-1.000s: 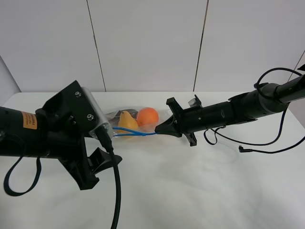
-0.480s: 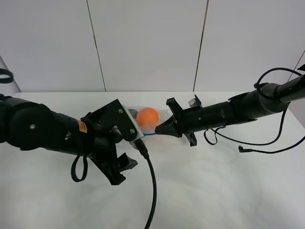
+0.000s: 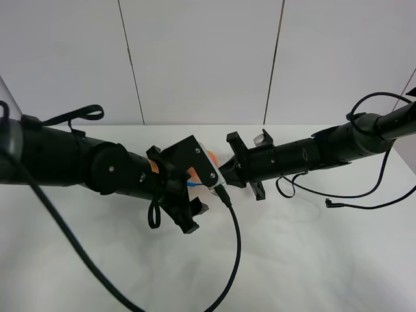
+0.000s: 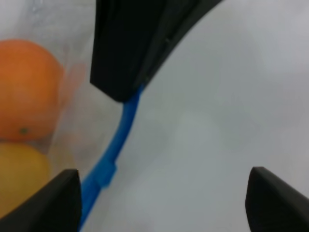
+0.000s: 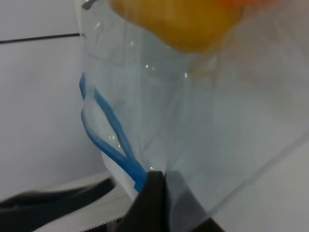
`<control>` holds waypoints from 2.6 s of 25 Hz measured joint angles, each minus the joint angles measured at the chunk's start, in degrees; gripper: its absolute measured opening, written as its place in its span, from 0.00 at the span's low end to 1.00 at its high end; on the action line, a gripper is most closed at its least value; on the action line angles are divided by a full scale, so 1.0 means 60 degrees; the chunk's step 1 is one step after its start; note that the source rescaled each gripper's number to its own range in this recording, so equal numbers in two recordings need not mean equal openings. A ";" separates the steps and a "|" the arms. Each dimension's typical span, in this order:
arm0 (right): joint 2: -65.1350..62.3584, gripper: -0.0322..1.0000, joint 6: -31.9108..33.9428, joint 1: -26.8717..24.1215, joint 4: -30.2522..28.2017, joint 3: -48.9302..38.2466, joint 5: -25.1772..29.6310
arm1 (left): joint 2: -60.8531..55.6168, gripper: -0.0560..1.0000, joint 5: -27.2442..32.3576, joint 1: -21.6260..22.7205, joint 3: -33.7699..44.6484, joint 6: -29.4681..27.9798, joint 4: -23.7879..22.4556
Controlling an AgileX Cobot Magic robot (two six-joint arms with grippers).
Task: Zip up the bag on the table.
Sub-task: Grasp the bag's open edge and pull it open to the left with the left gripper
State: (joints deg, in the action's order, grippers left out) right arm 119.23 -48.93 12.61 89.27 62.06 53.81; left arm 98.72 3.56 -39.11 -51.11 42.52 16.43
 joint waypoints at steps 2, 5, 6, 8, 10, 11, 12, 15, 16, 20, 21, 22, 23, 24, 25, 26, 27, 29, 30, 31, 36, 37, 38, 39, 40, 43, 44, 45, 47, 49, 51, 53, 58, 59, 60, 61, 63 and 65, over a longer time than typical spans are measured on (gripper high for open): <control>0.0000 0.03 0.0000 0.0000 0.0000 0.0000 0.0009 | 0.0404 1.00 -0.0214 0.0000 -0.0164 0.0168 0.0000; 0.0000 0.03 0.0000 0.0000 -0.0026 0.0000 0.0009 | 0.0755 0.98 -0.0442 0.0000 -0.0279 0.0363 0.0000; 0.0000 0.03 0.0000 0.0000 -0.0025 0.0000 0.0009 | 0.0820 0.96 -0.0478 0.0000 -0.0302 0.0466 0.0000; 0.0000 0.03 0.0000 0.0000 -0.0028 0.0000 0.0017 | 0.0867 0.95 -0.0593 0.0000 -0.0323 0.0752 0.0000; 0.0000 0.03 0.0000 0.0000 -0.0028 0.0000 0.0111 | 0.0887 0.94 -0.0667 0.0000 -0.0330 0.1026 0.0000; 0.0000 0.03 0.0000 0.0000 -0.0036 0.0000 0.0185 | 0.0896 0.94 -0.0750 0.0000 -0.0330 0.1145 0.0000; 0.0000 0.03 0.0000 0.0000 -0.0036 0.0000 0.0242 | 0.0909 0.93 -0.0816 0.0011 -0.0330 0.1296 0.0000; 0.0000 0.03 0.0000 0.0000 -0.0038 0.0000 0.0341 | 0.0917 0.82 -0.0991 0.0081 -0.0330 0.1688 0.0000; 0.0000 0.03 0.0000 0.0000 -0.0047 0.0000 0.0395 | 0.0917 0.76 -0.1046 0.0103 -0.0330 0.1791 0.0000; 0.0000 0.03 0.0000 0.0000 -0.0085 0.0000 0.0435 | 0.0917 0.52 -0.1061 0.0160 -0.0330 0.1925 0.0000; 0.0000 0.03 0.0000 0.0000 -0.0094 0.0000 0.0435 | 0.0917 0.48 -0.1050 0.0160 -0.0330 0.1936 0.0000; 0.0000 0.03 0.0000 0.0000 -0.0094 0.0000 0.0435 | 0.0917 0.45 -0.1014 0.0160 -0.0330 0.1936 0.0000; 0.0000 0.03 -0.0003 0.0000 -0.0094 0.0000 0.0435 | 0.0917 0.43 -0.0981 0.0160 -0.0330 0.1957 0.0000; 0.0000 0.03 -0.0025 0.0000 -0.0094 0.0000 0.0438 | 0.0917 0.40 -0.0964 0.0160 -0.0330 0.2006 0.0000; 0.0000 0.03 -0.0035 0.0000 -0.0076 0.0000 0.0446 | 0.0917 0.37 -0.0952 0.0160 -0.0330 0.2030 0.0000; 0.0000 0.03 -0.0035 0.0000 -0.0065 0.0000 0.0463 | 0.0917 0.33 -0.0944 0.0160 -0.0330 0.2081 0.0000; 0.0000 0.03 -0.0075 0.0000 -0.0065 0.0000 0.0473 | 0.0917 0.27 -0.0935 0.0160 -0.0330 0.2121 0.0000; 0.0000 0.03 -0.0170 0.0000 -0.0065 0.0000 0.0485 | 0.0917 0.15 -0.0941 0.0160 -0.0330 0.2167 0.0000; 0.0000 0.03 -0.0179 0.0000 -0.0065 0.0000 0.0496 | 0.0917 0.11 -0.0930 0.0160 -0.0335 0.2200 0.0000; 0.0000 0.03 -0.0190 0.0000 -0.0065 0.0000 0.0496 | 0.0917 0.09 -0.0901 0.0160 -0.0335 0.2250 0.0000; 0.0000 0.03 -0.0361 0.0000 -0.0074 0.0000 0.0506 | 0.0917 0.06 -0.0821 0.0160 -0.0335 0.2426 0.0000; 0.0000 0.03 -0.0371 0.0000 -0.0074 0.0000 0.0506 | 0.0917 0.06 -0.0815 0.0179 -0.0341 0.2435 0.0000; 0.0000 0.03 -0.0393 0.0000 -0.0074 0.0000 0.0506 | 0.0917 0.06 -0.0819 0.0190 -0.0341 0.2434 0.0000; 0.0000 0.03 -0.0393 0.0000 -0.0062 0.0000 0.0506 | 0.0917 0.06 -0.0807 0.0231 -0.0355 0.2434 0.0000; 0.0000 0.03 -0.0399 0.0000 -0.0036 0.0000 0.0496 | 0.0917 0.06 -0.0800 0.0275 -0.0353 0.2434 0.0000; 0.0000 0.03 -0.0412 -0.0036 0.0027 0.0000 0.0477 | 0.0917 0.06 -0.0593 0.0514 -0.0385 0.2437 0.0000; 0.0000 0.03 -0.0424 -0.0089 0.0017 0.0000 0.0491 | 0.0917 0.06 -0.0518 0.0618 -0.0385 0.2445 0.0000; 0.0000 0.03 -0.0424 -0.0164 -0.0007 0.0000 0.0495 | 0.0917 0.06 -0.0411 0.0786 -0.0385 0.2445 0.0000; 0.0000 0.03 -0.0424 -0.0325 -0.0109 0.0000 0.0519 | 0.0917 0.06 -0.0235 0.1083 -0.0385 0.2445 0.0000; 0.0000 0.03 -0.0424 -0.0456 -0.0256 0.0000 0.0567 | 0.0917 0.06 -0.0076 0.1386 -0.0385 0.2445 0.0000; 0.0000 0.03 -0.0424 -0.0576 -0.0374 0.0000 0.0627 | 0.0917 0.06 0.0045 0.1696 -0.0385 0.2445 0.0000; 0.0000 0.03 -0.0424 -0.0703 -0.0490 0.0000 0.0660 | 0.0917 0.06 0.0117 0.2069 -0.0385 0.2445 0.0000; 0.0000 0.03 -0.0402 -0.0969 -0.0849 0.0000 0.0696 | 0.0917 0.06 0.0194 0.2791 -0.0385 0.2445 0.0000; 0.0000 0.03 -0.0388 -0.1013 -0.0917 0.0000 0.0696 | 0.0917 0.06 0.0194 0.2951 -0.0385 0.2445 0.0000; 0.0000 0.03 -0.0362 -0.1047 -0.0965 0.0000 0.0696 | 0.0917 0.06 0.0194 0.3083 -0.0385 0.2445 0.0000; 0.0000 0.03 -0.0352 -0.1077 -0.0987 0.0000 0.0707 | 0.0917 0.06 0.0215 0.3230 -0.0385 0.2445 0.0000; 0.0000 0.03 -0.0352 -0.1105 -0.1035 0.0000 0.0718 | 0.0917 0.06 0.0237 0.3469 -0.0385 0.2454 0.0000; 0.0000 0.03 -0.0352 -0.1105 -0.1054 0.0000 0.0727 | 0.0917 0.06 0.0253 0.3743 -0.0385 0.2461 0.0000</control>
State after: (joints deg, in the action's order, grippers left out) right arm 119.23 -51.04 5.98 82.94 62.06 58.18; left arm 104.22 5.08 -16.66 -53.41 57.29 16.43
